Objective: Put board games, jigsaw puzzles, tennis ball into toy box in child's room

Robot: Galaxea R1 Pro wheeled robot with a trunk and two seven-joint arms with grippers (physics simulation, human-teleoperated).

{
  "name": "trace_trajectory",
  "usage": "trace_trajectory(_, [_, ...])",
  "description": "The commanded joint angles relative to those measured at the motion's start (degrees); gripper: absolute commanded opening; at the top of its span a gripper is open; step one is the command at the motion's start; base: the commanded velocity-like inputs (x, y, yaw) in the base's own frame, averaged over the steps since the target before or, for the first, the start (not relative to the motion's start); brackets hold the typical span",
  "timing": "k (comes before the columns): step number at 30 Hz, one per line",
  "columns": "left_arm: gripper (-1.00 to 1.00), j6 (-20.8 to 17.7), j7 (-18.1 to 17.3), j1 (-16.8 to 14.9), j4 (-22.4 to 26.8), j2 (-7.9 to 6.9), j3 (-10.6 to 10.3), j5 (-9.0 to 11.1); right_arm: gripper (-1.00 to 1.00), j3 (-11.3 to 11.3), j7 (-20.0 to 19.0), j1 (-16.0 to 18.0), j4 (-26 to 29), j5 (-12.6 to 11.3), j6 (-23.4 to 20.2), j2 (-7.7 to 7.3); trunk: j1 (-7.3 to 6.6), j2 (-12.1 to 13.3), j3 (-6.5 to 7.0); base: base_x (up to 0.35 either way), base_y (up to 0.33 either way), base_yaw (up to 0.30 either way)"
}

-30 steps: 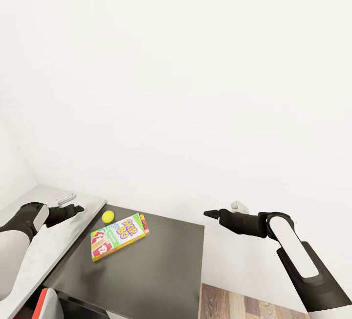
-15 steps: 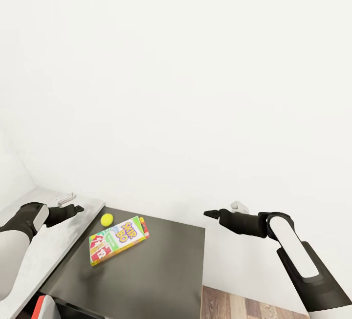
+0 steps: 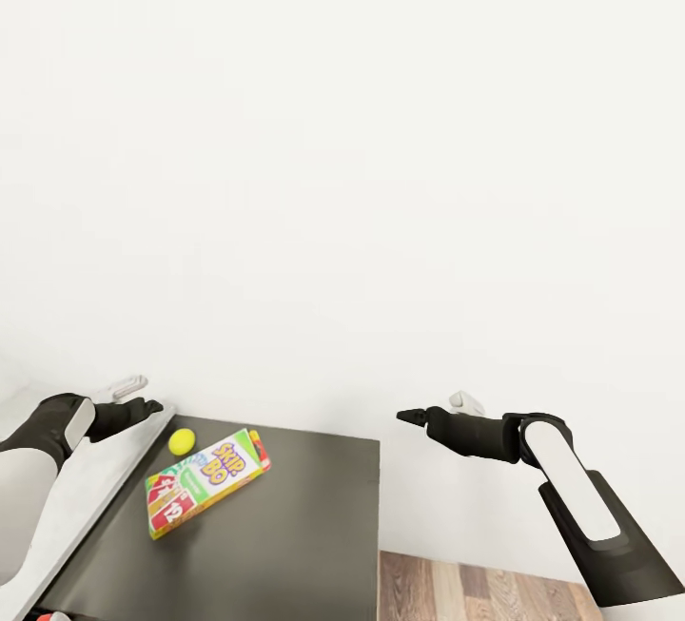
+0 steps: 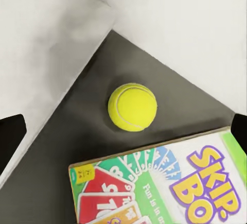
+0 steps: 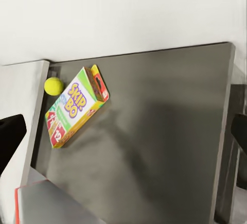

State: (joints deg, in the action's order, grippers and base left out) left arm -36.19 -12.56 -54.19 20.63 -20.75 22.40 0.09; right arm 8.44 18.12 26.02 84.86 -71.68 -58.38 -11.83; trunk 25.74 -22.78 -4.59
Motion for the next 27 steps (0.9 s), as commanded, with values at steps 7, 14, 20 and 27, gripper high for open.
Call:
trace_trajectory(7, [1.00,-0.38,-0.18,-0.04,0.07,0.01,0.33,0.00,1.00,0.10,0.59,0.08,0.04,-0.56,-0.05,-0.03,0.04,-0.13,-0.13,0.000,0.029,-0.258])
trace_trajectory(14, [1.00,-0.48,-0.09,-0.04,0.05,0.01,0.29,0.00,1.00,0.17,0.60,0.08,0.04,-0.56,-0.02,0.00,0.04,-0.13,-0.13,0.000,0.002,-0.068])
trace_trajectory(20, [1.00,-0.65,0.19,-0.04,0.03,0.01,0.28,0.00,1.00,0.25,0.60,0.08,0.04,-0.59,-0.04,0.05,0.04,-0.13,-0.17,0.000,0.000,-0.007])
trace_trajectory(27, [1.00,-0.83,0.48,-0.04,0.03,0.02,0.27,0.07,1.00,0.27,0.60,0.08,0.04,-0.64,-0.06,0.05,0.04,-0.13,-0.68,0.000,0.000,0.000])
